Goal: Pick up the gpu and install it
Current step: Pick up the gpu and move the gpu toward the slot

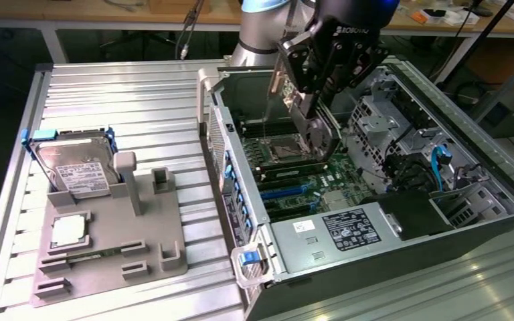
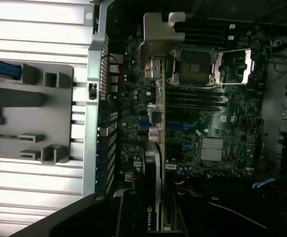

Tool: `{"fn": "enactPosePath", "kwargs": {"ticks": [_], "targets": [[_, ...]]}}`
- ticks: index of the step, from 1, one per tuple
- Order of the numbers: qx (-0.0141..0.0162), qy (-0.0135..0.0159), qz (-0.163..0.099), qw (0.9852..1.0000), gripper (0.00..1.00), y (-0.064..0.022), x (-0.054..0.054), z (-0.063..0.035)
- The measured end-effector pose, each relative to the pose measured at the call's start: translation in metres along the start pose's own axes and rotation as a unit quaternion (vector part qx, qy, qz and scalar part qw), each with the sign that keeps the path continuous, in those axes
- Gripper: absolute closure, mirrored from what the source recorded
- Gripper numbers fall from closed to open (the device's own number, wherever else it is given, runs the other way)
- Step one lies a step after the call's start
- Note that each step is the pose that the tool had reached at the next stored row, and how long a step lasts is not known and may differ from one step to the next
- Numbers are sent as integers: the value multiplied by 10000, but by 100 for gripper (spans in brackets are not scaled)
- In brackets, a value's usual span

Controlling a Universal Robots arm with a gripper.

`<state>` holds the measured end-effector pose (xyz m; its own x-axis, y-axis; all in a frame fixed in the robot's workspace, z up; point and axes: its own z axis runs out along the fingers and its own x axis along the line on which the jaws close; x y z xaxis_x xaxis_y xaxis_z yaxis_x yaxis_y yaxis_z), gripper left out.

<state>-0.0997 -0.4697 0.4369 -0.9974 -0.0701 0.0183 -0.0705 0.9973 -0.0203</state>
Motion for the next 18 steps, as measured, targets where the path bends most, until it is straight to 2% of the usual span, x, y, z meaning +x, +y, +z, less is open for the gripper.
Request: {"fn": "enactPosePath", "kwargs": {"ticks": [8, 14, 16, 18], "targets": [[1, 0, -66, 10000, 73, -27, -381, -6], [2, 1, -127, 9999, 73, -54, -763, -13], [2, 2, -136, 9999, 73, -59, -825, -14], [2, 2, -136, 9999, 73, -58, -825, -14]]}}
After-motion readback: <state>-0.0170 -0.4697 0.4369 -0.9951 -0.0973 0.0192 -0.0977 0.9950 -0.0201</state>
